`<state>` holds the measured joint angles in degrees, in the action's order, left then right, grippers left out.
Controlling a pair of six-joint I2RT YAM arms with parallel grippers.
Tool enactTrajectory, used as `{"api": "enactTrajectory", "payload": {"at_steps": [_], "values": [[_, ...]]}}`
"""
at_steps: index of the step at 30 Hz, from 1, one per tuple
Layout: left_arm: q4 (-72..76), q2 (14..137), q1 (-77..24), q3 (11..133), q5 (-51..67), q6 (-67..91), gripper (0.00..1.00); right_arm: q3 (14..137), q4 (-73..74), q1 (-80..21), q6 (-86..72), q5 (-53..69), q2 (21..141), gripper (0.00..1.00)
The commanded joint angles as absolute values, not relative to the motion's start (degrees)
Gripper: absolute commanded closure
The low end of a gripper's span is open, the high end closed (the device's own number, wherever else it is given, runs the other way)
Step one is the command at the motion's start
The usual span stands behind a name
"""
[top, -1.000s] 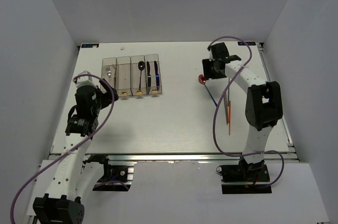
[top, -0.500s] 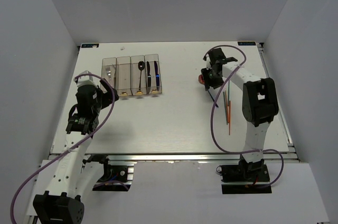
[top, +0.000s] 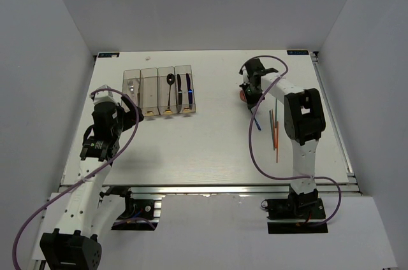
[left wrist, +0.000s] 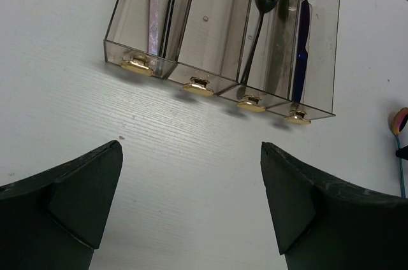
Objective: Sort the eating utensils into containers
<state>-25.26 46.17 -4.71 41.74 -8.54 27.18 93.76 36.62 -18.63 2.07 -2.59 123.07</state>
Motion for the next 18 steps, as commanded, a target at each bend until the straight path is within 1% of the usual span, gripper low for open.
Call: {"api": "enactTrajectory", "payload": {"at_steps": [1,5,9,13,16,18], "values": [[-24.87,46.14,-4.75,41.57,-8.00,26.63,0.02,92.55,40.16,-19.42,2.29,-4.56,125.24,1.00],[-24.87,45.97,-4.75,41.57,-8.09,26.63,0.02,91.76,39.73,-20.13,1.32,-3.00,123.23,1.00],[-24.87,45.97,-4.75,41.57,-8.09,26.63,0.02,87.64,31.66,-19.86,-2.36,8.49,117.00,1.00],[-24.87,45.79,-4.75,41.57,-8.17,26.63,0.02,84.64,22.70,-19.51,-8.95,13.78,112.16,1.00],[-24.87,45.70,-4.75,41.57,-8.17,26.63,0.02,82.18,18.12,-19.51,-15.63,18.27,109.08,1.00],[-24.87,45.70,-4.75,41.57,-8.26,26.63,0.02,80.26,12.41,-19.69,-21.60,20.99,106.44,1.00]]}}
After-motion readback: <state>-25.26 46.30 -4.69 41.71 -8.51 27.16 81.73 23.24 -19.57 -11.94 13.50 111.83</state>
